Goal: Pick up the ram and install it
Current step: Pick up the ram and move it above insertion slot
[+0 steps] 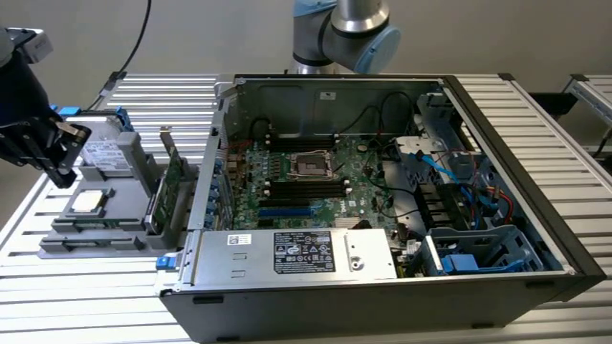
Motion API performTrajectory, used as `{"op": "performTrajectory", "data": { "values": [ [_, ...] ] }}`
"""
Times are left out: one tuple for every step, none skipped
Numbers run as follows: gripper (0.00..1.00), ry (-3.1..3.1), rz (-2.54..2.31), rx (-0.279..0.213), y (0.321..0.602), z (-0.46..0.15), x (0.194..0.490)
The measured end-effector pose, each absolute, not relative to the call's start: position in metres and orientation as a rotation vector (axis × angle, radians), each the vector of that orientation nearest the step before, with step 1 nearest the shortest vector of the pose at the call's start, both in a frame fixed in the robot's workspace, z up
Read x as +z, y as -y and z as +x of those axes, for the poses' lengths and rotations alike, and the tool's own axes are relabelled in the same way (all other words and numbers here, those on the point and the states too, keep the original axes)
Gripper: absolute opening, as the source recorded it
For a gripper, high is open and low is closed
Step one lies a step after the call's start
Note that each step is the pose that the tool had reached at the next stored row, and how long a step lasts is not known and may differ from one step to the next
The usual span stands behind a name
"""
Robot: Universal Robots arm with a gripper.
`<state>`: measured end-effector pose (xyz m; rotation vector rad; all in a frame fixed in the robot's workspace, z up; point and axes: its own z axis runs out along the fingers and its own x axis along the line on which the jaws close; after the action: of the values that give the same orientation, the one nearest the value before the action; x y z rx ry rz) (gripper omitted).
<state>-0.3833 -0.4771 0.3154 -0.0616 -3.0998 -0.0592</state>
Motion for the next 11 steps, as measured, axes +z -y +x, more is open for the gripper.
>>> {"op": "performTrajectory", "data": {
  "values": [
    [0.10, 3.099, -0.033, -0.058, 0.4771, -0.3833, 0.3149],
    [0.10, 3.097, -0.005, -0.058, 0.4771, -0.3833, 0.3144],
    [0.10, 3.096, 0.024, -0.057, 0.4771, -0.3833, 0.3137],
    [0.10, 3.096, 0.053, -0.057, 0.4772, -0.3833, 0.3130],
    [0.10, 3.094, 0.079, -0.058, 0.4772, -0.3833, 0.3124],
    [0.10, 3.093, 0.097, -0.058, 0.4772, -0.3833, 0.3121],
    [0.10, 3.092, 0.115, -0.060, 0.4772, -0.3833, 0.3120],
    [0.10, 3.091, 0.145, -0.063, 0.4772, -0.3833, 0.3117],
    [0.10, 3.089, 0.171, -0.066, 0.4772, -0.3833, 0.3116],
    [0.10, 3.087, 0.199, -0.067, 0.4771, -0.3833, 0.3114],
    [0.10, 3.085, 0.228, -0.068, 0.4771, -0.3833, 0.3112]
  ]
}}
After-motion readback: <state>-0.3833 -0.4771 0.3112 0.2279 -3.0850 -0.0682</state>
